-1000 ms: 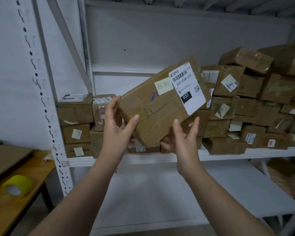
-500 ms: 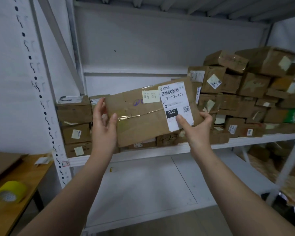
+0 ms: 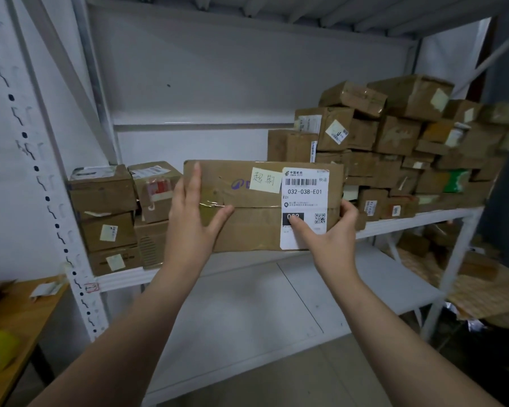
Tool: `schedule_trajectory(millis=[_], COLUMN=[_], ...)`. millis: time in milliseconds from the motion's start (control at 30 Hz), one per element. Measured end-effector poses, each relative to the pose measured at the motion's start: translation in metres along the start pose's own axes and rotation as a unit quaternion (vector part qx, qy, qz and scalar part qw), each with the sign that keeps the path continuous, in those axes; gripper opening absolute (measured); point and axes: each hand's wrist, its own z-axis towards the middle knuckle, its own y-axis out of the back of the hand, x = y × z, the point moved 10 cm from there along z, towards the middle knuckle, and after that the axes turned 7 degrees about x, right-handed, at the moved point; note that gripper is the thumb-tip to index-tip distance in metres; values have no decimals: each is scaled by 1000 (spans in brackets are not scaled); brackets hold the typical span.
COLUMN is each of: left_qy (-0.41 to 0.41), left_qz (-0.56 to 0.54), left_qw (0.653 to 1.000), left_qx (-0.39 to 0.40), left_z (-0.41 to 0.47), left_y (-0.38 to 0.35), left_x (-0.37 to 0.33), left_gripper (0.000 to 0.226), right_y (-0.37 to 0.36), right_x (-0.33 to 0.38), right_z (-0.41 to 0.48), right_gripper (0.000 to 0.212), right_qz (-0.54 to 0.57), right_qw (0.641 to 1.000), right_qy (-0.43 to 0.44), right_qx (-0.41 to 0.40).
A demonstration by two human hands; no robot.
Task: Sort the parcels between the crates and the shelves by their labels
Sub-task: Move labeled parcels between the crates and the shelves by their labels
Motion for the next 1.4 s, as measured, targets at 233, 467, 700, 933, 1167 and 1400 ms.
schedule_trajectory(millis=[233,467,700,933,1167,1400], left_qy=[-12,-25,-34,-5,48,39], left_qz=[-27,-53,-99,-192,-197,-202], left_qw=[999,997,988,966,947,914], left_qx=[11,51,117,171,250,351], left_z=[-12,-30,-54,-94,-147,-190], left_y=[-19,-67,-153,-285,-425,-546], left_x=[-7,-34,-89,-169,-222,-261], left_gripper=[84,83,81,95,89,74], right_y=[25,83,179,326,453,528], right_x=[-6,-25,-55,-114,-192,-265], right_z=[-15,-39,-55,-71,-101,-138], right_gripper=[83,85,85,87,65,57], right_qz=[-35,-69,-98,-129,-116,-81], right_qw=[999,994,986,972,962,932], right_qy=[1,-21,-54,-139,-234,-338], right_qx=[-28,-78,-121,-138,-79,-104])
